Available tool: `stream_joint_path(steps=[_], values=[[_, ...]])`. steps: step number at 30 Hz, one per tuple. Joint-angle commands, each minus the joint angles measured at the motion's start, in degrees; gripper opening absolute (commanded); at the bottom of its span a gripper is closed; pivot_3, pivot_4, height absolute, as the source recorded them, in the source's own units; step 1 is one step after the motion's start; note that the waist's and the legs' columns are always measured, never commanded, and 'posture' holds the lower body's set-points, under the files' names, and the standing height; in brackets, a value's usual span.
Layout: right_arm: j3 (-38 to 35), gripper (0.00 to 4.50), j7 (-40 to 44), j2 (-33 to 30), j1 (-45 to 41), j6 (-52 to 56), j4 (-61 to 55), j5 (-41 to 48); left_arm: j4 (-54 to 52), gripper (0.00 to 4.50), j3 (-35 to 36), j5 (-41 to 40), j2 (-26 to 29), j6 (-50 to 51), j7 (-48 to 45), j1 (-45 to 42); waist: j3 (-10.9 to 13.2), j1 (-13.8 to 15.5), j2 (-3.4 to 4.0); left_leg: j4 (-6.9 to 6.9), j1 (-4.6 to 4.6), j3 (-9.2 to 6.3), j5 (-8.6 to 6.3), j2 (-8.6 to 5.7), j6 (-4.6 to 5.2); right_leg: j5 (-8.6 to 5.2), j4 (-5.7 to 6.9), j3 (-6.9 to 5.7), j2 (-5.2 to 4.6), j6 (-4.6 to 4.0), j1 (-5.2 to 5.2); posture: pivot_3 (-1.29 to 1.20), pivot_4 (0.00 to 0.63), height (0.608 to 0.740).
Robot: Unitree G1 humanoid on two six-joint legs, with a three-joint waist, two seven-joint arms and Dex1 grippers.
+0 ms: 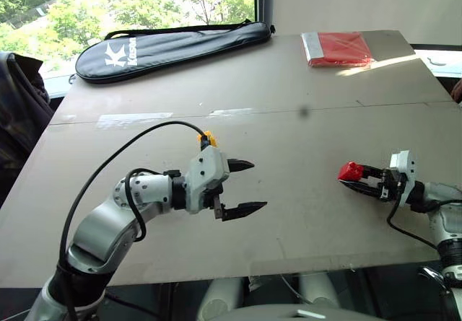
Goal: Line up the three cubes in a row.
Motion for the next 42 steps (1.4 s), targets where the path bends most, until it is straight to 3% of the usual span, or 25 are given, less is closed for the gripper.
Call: stream_joint_path(steps=[1, 6, 12, 20, 29, 30, 32, 36, 42], values=[[6.24, 1.31, 6.92, -2.54, -5.05, -1.13, 3.13, -0.59, -1.45, 4.50, 0.52, 1.39, 0.77, -2.18, -0.24, 1.11, 0.00, 0.00, 0.00, 0.01, 0.00, 0.00, 0.00, 0.00, 0.00, 0.01, 0.00, 0.00, 0.00, 0.00, 0.00, 0.00, 0.150, 0.732], [20.70, 1.31, 7.15, -7.51, -10.20, -9.33, 7.83, 3.29, -3.94, 4.50, 1.84, 2.46, 0.36, -2.95, 2.06, 4.64, 0.01, 0.22, -0.02, -0.02, -0.04, -0.13, -0.01, 0.00, -0.01, 0.00, -0.01, -0.12, -0.03, -0.02, -0.02, 0.00, 0.150, 0.732], [29.79, 1.31, 7.15, -7.88, -16.51, -14.46, 14.89, 7.06, -7.43, 4.50, 4.22, -0.17, -1.37, -3.83, 3.48, 9.49, 0.03, -0.10, -0.05, -0.06, -0.05, -0.08, -0.01, 0.00, -0.02, 0.01, -0.03, -0.05, -0.06, -0.03, -0.07, 0.00, 0.150, 0.732], [34.26, 1.31, 7.15, -8.97, -19.71, -13.59, 15.21, 11.27, -8.74, 4.50, 6.64, -4.33, -2.27, -5.37, 1.97, 11.04, 0.03, 0.24, -0.05, -0.03, -0.07, -0.10, -0.01, -0.01, -0.02, 0.02, -0.02, -0.07, -0.06, -0.05, -0.07, 0.00, 0.150, 0.732], [33.57, 1.31, 7.15, -9.34, -20.17, -12.68, 15.24, 11.15, -6.43, 4.50, 5.49, -3.46, -2.74, -8.14, 0.65, 11.53, 0.03, 0.13, -0.05, -0.04, -0.07, -0.10, -0.01, -0.01, -0.02, 0.02, -0.02, -0.06, -0.05, -0.05, -0.09, 0.00, 0.150, 0.732], [33.51, 2.11, 7.15, -9.29, -20.26, -12.97, 15.55, 10.94, -6.06, 4.50, 5.37, -3.24, -2.74, -8.55, 0.32, 11.68, 0.03, 0.13, -0.05, -0.04, -0.07, -0.10, -0.01, -0.01, -0.02, 0.02, -0.02, -0.06, -0.05, -0.05, -0.09, 0.00, 0.150, 0.732], [33.55, 2.67, 7.15, -9.24, -20.41, -13.58, 16.25, 10.62, -5.31, 4.50, 5.11, -2.77, -2.60, -9.38, -0.41, 11.90, 0.03, 0.13, -0.05, -0.04, -0.07, -0.09, -0.01, -0.01, -0.02, 0.03, -0.02, -0.06, -0.05, -0.05, -0.09, 0.00, 0.150, 0.732], [33.78, 4.43, 7.15, -9.22, -20.60, -15.56, 17.79, 9.91, -4.81, 4.50, 5.09, -2.49, -2.57, -10.22, -1.03, 12.34, 0.03, 0.17, -0.05, -0.04, -0.08, -0.10, -0.01, -0.01, -0.01, 0.02, -0.02, -0.06, -0.05, -0.05, -0.09, 0.00, 0.150, 0.732], [33.93, 4.43, 7.15, -8.42, -21.50, -19.19, 21.36, 8.92, -4.48, 4.50, 4.57, -1.59, -3.06, -11.10, -1.06, 13.24, 0.03, 0.14, -0.05, -0.04, -0.08, -0.10, -0.01, -0.01, -0.01, 0.03, -0.02, -0.06, -0.05, -0.05, -0.10, 0.00, 0.150, 0.732]])
